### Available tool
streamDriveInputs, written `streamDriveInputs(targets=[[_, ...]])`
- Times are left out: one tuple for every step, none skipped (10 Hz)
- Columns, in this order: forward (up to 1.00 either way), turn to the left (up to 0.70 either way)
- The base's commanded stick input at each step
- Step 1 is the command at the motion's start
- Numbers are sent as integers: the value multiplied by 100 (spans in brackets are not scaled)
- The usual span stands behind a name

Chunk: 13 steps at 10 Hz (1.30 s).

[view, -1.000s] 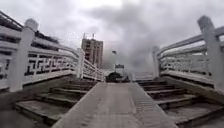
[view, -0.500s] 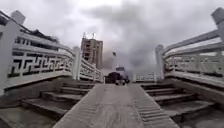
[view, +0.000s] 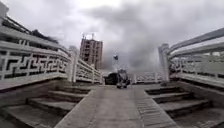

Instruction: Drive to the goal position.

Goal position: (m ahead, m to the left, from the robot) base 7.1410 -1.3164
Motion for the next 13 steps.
streamDriveInputs(targets=[[69,1],[69,1],[69,1],[69,1],[69,1],[69,1],[69,1],[69,-6],[69,-13],[69,-14],[69,-14],[69,-14],[69,-14]])
